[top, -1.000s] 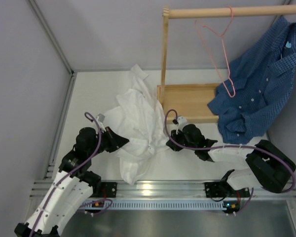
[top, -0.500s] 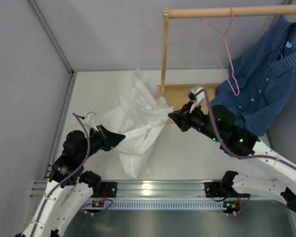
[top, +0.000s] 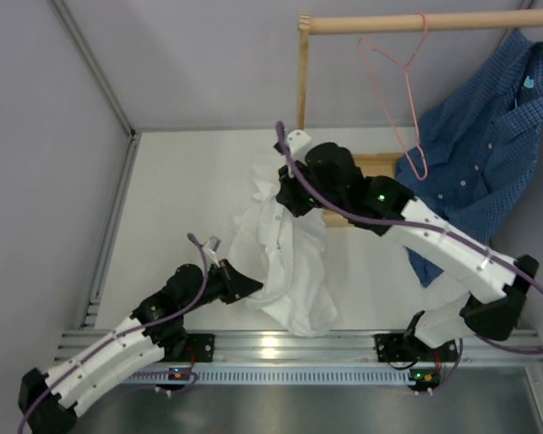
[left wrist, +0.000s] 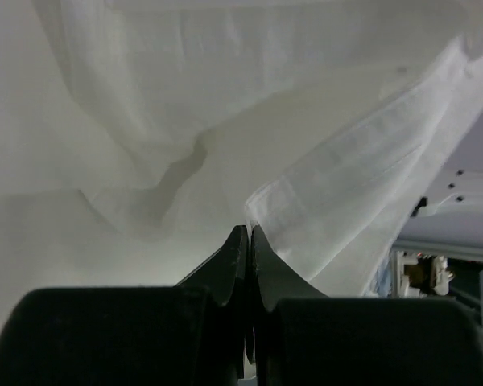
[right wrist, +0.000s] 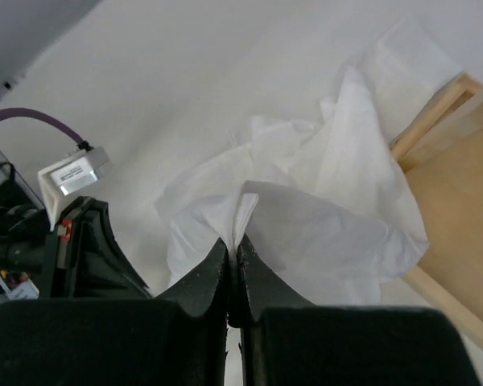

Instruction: Place the shirt on the hanger

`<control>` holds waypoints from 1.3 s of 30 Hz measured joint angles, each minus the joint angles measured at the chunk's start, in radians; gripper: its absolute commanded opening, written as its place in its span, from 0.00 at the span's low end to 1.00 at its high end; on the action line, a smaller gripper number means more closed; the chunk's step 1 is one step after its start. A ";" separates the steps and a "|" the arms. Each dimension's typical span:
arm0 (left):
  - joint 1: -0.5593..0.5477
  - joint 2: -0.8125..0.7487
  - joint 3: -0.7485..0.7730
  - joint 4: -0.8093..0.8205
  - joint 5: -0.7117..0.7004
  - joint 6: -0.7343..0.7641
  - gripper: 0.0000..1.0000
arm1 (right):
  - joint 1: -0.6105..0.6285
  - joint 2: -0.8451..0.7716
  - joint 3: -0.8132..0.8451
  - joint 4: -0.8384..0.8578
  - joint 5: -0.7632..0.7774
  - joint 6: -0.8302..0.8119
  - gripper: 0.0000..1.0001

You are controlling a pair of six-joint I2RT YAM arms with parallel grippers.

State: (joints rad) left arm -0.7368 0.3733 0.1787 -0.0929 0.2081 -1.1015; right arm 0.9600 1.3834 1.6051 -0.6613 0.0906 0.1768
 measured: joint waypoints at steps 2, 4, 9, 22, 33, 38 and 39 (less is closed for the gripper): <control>-0.113 0.084 -0.002 -0.002 -0.066 0.011 0.13 | 0.001 0.092 0.000 -0.020 -0.012 -0.006 0.00; -0.206 0.172 0.018 -0.001 -0.121 0.038 0.27 | 0.002 0.182 0.000 -0.035 -0.017 -0.018 0.00; -0.261 0.248 0.102 -0.049 -0.227 0.090 0.98 | 0.002 0.351 0.010 -0.058 -0.011 -0.038 0.47; -0.261 0.073 0.280 -0.526 -0.651 0.036 0.98 | 0.002 0.117 -0.272 0.055 -0.043 0.032 0.70; -0.261 0.145 0.383 -0.589 -0.726 0.120 0.98 | 0.100 -0.047 -0.531 0.258 -0.090 0.208 0.35; -0.261 0.145 0.400 -0.610 -0.734 0.140 0.98 | 0.151 -0.047 -0.612 0.325 -0.047 0.272 0.33; -0.261 0.145 0.400 -0.616 -0.734 0.143 0.98 | 0.151 -0.047 -0.626 0.330 -0.039 0.280 0.33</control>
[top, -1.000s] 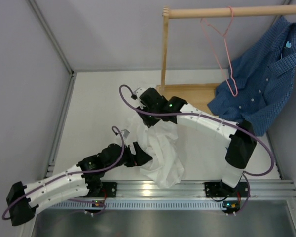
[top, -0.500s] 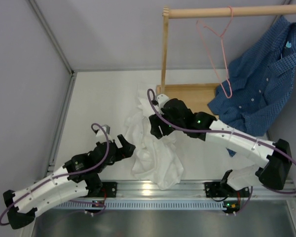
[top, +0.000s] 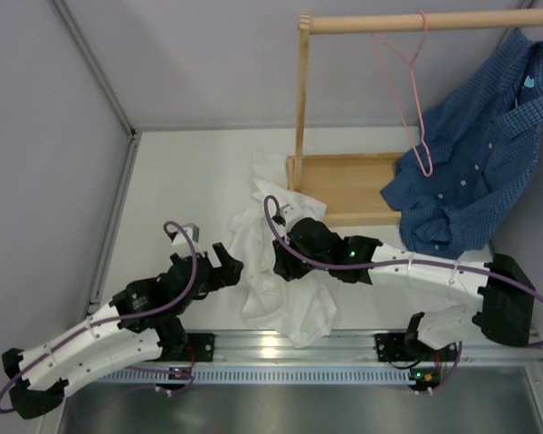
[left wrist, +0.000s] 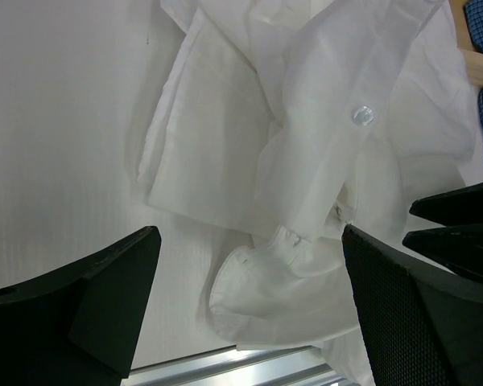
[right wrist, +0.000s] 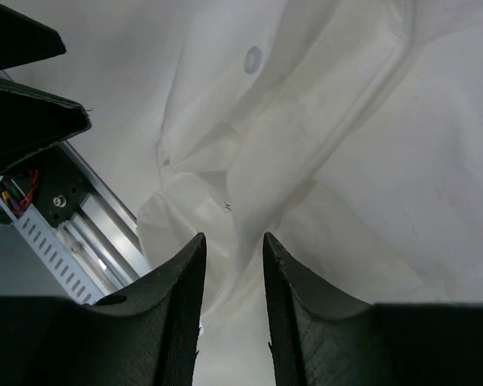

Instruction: Place the shirt on the hanger

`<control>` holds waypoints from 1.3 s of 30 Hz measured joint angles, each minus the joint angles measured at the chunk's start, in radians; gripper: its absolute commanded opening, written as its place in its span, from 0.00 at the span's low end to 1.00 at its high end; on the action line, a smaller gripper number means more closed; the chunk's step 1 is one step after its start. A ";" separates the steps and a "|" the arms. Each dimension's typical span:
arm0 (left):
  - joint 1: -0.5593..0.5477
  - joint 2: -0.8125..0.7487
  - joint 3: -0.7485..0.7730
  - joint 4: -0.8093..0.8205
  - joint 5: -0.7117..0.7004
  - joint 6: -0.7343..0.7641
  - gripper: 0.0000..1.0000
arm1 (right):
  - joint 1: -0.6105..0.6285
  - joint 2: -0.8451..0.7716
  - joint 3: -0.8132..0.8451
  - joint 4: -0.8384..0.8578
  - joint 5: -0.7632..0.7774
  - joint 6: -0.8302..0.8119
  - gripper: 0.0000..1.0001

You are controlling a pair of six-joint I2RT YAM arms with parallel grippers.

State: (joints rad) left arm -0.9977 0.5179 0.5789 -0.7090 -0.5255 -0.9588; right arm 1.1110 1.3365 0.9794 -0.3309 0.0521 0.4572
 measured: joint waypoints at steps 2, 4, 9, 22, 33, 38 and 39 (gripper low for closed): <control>0.000 0.000 0.001 -0.010 0.001 0.006 0.98 | 0.000 0.011 -0.012 0.003 0.020 0.014 0.33; 0.000 0.000 0.004 -0.017 0.002 0.013 0.98 | 0.000 0.033 -0.013 0.017 0.038 0.021 0.33; 0.000 0.000 0.017 -0.018 0.005 0.023 0.98 | 0.000 0.085 -0.018 0.046 0.060 0.031 0.28; 0.000 -0.031 0.163 -0.063 0.001 0.129 0.98 | 0.000 0.103 0.154 -0.098 0.142 -0.113 0.00; 0.000 0.238 0.629 0.069 0.094 0.517 0.98 | 0.000 0.056 0.905 -0.579 0.245 -0.306 0.00; 0.000 0.419 0.681 0.166 0.164 0.705 0.96 | 0.000 -0.023 0.795 -0.706 0.257 -0.308 0.00; 0.000 0.450 0.668 0.193 0.178 0.745 0.94 | 0.000 -0.033 0.766 -0.728 0.259 -0.307 0.00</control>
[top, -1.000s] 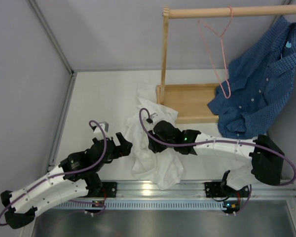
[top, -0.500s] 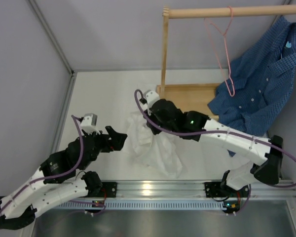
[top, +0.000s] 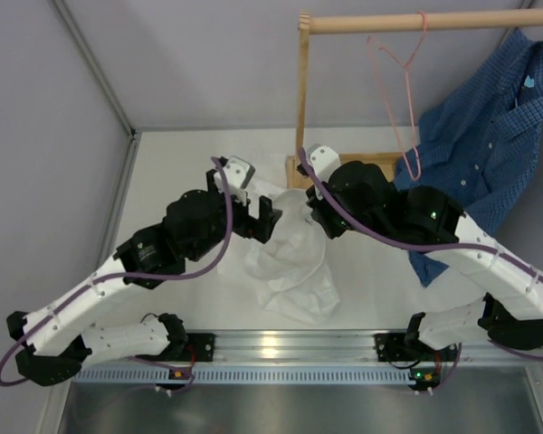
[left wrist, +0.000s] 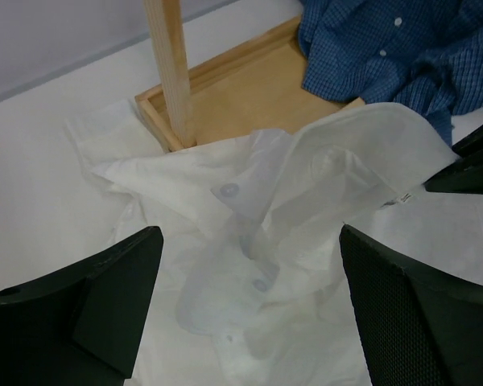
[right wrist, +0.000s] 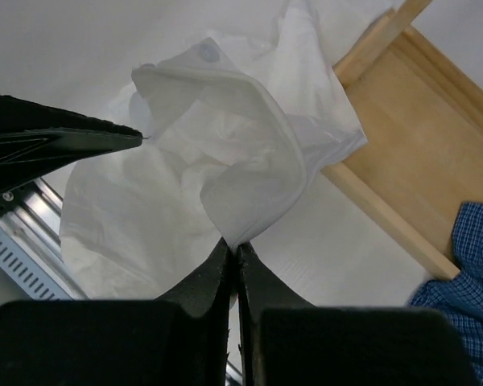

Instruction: Place the shirt on the hanger

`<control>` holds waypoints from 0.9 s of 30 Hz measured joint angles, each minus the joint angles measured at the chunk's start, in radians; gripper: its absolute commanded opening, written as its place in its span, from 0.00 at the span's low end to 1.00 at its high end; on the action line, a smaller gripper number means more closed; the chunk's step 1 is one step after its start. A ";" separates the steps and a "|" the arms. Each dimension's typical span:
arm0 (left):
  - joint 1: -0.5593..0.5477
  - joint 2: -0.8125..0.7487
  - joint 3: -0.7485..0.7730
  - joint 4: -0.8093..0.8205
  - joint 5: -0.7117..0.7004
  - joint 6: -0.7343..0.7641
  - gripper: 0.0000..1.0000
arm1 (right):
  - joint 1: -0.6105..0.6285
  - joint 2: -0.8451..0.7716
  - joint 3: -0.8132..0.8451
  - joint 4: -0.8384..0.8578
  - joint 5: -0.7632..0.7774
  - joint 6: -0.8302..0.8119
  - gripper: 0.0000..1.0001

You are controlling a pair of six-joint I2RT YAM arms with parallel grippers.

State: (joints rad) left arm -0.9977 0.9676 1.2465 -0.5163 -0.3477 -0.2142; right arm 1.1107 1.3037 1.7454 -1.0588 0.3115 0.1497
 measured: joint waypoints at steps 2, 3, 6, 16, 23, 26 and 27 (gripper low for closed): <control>0.000 0.027 -0.031 0.035 0.030 0.058 0.91 | 0.000 -0.014 -0.035 -0.026 0.002 0.001 0.00; 0.000 0.037 -0.049 0.049 0.049 0.089 0.88 | 0.000 -0.023 -0.051 -0.037 0.002 0.002 0.00; 0.000 0.048 -0.100 0.098 0.105 0.166 0.79 | 0.000 -0.054 -0.077 -0.049 0.004 0.003 0.00; 0.000 0.129 -0.145 0.205 0.252 0.266 0.49 | 0.000 -0.144 -0.136 -0.045 -0.011 0.003 0.00; 0.000 0.214 -0.113 0.229 0.235 0.308 0.00 | 0.000 -0.219 -0.277 0.012 -0.057 0.016 0.30; 0.000 0.220 -0.109 0.238 0.206 0.298 0.00 | 0.000 -0.298 -0.410 0.101 -0.051 0.064 0.54; 0.000 0.219 -0.109 0.247 0.190 0.288 0.00 | 0.000 -0.333 -0.473 0.149 -0.045 0.092 0.57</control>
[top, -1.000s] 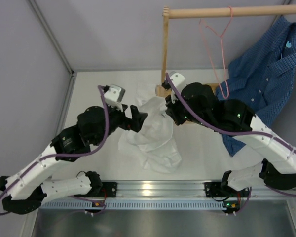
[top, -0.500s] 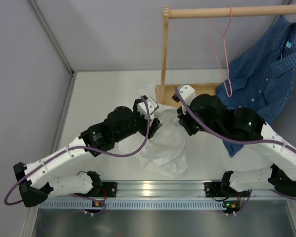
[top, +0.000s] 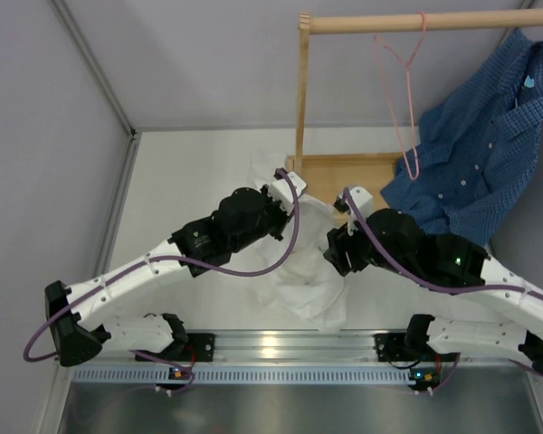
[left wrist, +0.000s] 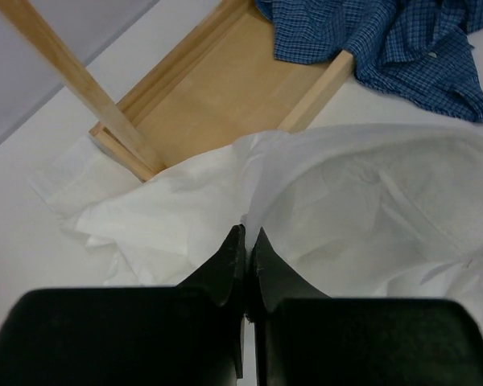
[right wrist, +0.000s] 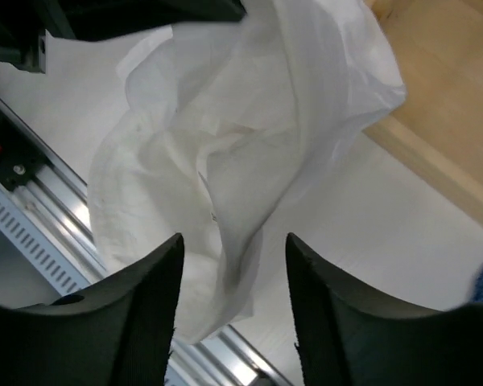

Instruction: Place the shirt on the hanger

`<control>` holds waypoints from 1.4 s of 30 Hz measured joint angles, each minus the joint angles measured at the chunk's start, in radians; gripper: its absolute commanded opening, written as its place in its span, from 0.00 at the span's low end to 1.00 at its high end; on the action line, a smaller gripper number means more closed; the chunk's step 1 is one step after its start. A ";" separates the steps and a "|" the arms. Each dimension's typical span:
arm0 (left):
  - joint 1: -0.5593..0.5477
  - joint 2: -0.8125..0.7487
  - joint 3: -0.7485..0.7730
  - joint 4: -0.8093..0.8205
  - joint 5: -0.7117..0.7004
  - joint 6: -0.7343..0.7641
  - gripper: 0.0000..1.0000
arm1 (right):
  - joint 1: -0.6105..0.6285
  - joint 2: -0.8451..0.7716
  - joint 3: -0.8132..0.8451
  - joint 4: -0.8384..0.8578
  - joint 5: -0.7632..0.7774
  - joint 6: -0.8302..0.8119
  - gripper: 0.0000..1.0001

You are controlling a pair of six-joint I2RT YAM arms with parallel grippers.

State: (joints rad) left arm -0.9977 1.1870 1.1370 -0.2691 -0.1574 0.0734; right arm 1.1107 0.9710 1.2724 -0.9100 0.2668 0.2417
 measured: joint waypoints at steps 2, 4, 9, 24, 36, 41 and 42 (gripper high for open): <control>0.000 0.000 0.000 0.018 -0.044 -0.030 0.00 | 0.000 -0.068 -0.126 0.076 0.007 0.063 0.56; 0.000 0.005 0.000 0.034 -0.114 -0.081 0.00 | 0.000 -0.127 -0.243 0.139 0.012 0.132 0.57; 0.000 0.055 0.000 0.048 -0.296 -0.216 0.00 | 0.008 -0.259 -0.493 0.273 0.004 0.321 0.52; 0.022 0.086 -0.002 0.040 -0.458 -0.467 0.00 | 0.211 -0.214 -0.620 0.413 0.230 0.627 0.42; 0.024 0.011 -0.002 0.020 -0.469 -0.495 0.00 | 0.214 0.101 -0.467 0.417 0.395 0.523 0.00; 0.024 -0.133 0.038 0.010 -0.480 -0.426 0.00 | 0.213 0.138 -0.096 0.379 0.426 0.274 0.00; 0.024 -0.161 0.064 0.010 -0.475 -0.391 0.00 | 0.213 0.148 0.029 0.370 0.428 0.215 0.00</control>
State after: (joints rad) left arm -0.9733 1.0260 1.2007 -0.2588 -0.6327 -0.3176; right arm 1.3235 1.1191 1.3018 -0.5404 0.6945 0.4568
